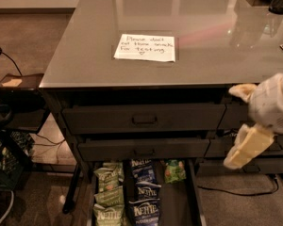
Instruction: Pick green rice chip bag from bottom drawer and place on counter
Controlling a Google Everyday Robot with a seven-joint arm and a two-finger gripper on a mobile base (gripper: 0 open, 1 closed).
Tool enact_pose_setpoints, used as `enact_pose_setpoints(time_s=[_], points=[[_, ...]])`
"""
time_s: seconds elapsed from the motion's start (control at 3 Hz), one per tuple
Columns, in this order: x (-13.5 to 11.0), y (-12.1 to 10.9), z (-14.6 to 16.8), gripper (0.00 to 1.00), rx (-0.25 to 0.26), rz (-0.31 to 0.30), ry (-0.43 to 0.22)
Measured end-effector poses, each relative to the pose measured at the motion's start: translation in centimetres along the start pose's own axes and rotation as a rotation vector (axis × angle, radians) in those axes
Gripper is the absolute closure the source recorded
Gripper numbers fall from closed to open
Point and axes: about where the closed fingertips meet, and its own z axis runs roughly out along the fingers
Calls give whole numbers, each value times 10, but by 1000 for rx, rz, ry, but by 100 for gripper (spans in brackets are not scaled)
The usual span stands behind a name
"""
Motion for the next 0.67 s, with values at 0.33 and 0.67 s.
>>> enact_pose_setpoints(time_s=[0.33,0.67], points=[[19,21,63,0,-47,-8,-42],[44,46,127,0,-138,28,-64]])
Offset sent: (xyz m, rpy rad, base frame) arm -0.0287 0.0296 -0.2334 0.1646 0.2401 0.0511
